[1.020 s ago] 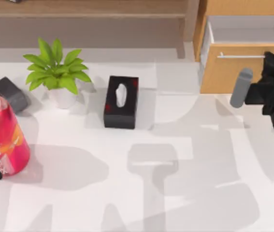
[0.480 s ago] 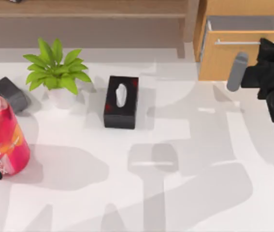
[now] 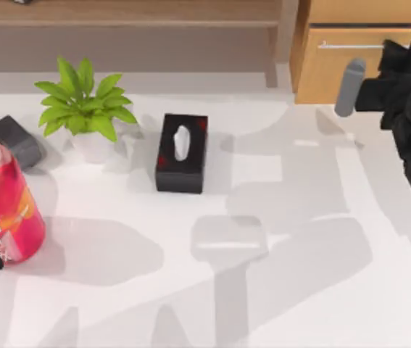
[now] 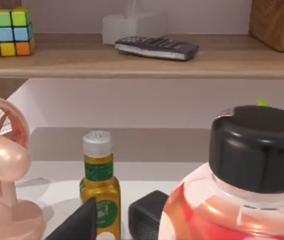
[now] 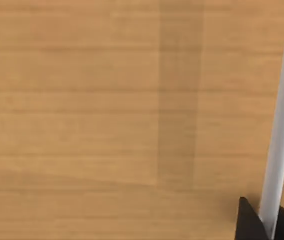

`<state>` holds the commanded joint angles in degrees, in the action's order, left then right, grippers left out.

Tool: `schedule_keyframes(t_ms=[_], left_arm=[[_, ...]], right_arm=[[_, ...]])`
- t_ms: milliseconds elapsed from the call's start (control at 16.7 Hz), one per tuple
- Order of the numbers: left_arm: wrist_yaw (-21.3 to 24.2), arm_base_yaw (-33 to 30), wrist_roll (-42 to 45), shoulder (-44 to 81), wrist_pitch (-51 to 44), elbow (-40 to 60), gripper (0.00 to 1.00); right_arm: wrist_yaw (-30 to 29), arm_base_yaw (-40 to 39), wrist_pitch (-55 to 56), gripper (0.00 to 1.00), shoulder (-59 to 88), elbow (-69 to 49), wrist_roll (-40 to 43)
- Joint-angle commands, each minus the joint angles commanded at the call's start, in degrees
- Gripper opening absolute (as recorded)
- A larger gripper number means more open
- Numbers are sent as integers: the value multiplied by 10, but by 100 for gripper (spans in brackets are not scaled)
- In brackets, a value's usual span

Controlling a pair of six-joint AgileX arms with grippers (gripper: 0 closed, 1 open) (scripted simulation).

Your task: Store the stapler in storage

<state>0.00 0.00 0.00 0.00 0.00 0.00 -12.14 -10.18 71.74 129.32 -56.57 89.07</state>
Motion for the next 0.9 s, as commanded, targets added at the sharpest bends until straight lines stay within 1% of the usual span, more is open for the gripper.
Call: schedule_keyframes(t_ms=[240,480,900], left_arm=[[0,0,0,0,0,0,100],[0,0,0,0,0,0,100],[0,0,0,0,0,0,100]], right_arm=[[8,8,-36,0,24,-64,-2],[8,8,-38,0,26,-67,-2],[8,8,-38,53,26,-67,-2]])
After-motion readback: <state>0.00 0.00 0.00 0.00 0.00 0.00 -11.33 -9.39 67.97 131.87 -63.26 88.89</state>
